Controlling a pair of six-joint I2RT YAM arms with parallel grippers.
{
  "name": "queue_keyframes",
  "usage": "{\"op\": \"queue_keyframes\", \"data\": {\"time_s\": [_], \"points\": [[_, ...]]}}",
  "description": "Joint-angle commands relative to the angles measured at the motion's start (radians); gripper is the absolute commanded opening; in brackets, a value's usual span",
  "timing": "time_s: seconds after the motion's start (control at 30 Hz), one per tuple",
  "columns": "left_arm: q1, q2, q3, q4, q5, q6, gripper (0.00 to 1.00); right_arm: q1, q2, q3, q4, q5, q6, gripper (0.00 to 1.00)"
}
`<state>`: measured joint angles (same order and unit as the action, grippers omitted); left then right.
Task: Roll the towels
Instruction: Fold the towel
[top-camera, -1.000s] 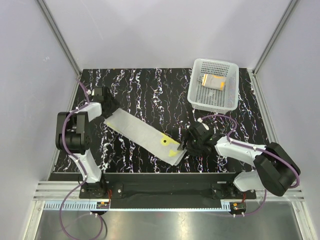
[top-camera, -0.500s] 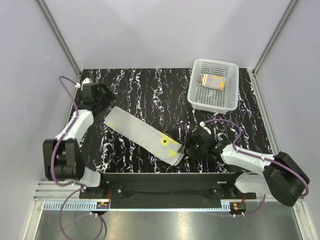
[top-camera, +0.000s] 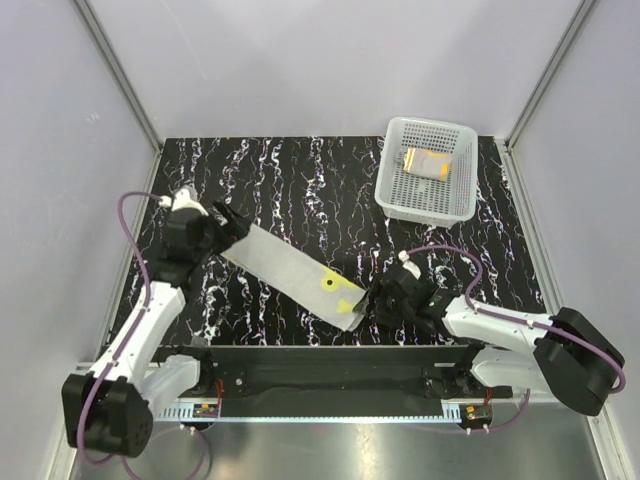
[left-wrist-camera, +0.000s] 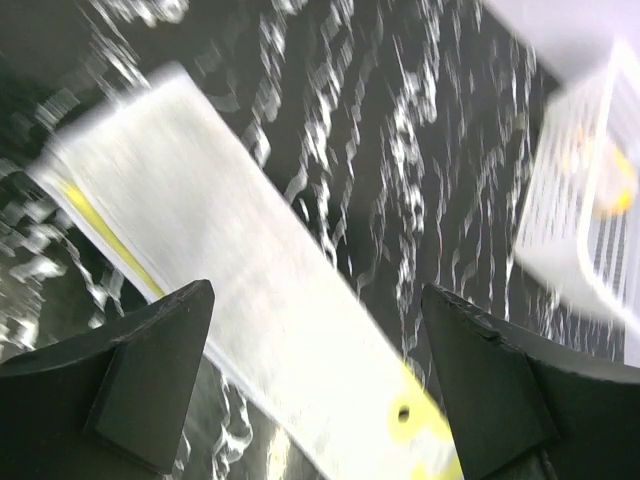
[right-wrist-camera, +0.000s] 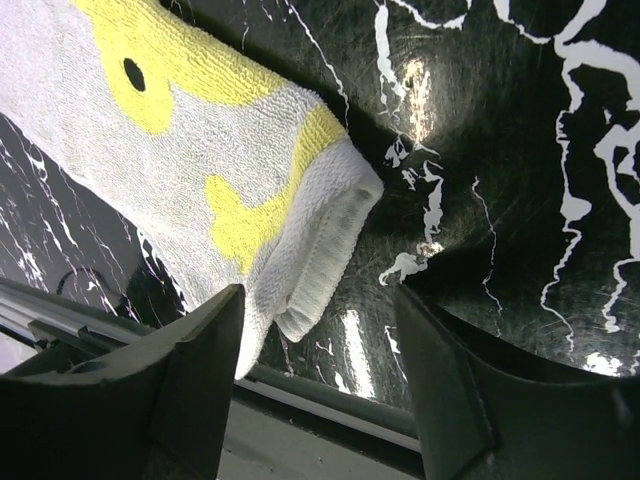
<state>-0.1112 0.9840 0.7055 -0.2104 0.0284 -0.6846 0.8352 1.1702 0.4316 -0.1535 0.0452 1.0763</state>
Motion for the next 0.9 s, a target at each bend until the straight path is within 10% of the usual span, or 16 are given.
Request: {"op": "queue_keyframes", "data": {"time_s": [0.0,0.6,0.87], "points": [[-0.096,-0.050,-0.072,0.034,0.022,0.007,0.90,0.019,0.037,-0.050,-0.061,0.051,0.037,0.68],[-0.307,-0.015,-0.159,0.095,-0.068,-0.033,0.88,0.041,0.114,-0.028,0.016,0.079,0.040,0.21],[-0.516,-0.025,-0.176,0.155,-0.078,-0.032,0.88,0.042,-0.035,0.015,-0.179,0.110,0.025,0.14]]}}
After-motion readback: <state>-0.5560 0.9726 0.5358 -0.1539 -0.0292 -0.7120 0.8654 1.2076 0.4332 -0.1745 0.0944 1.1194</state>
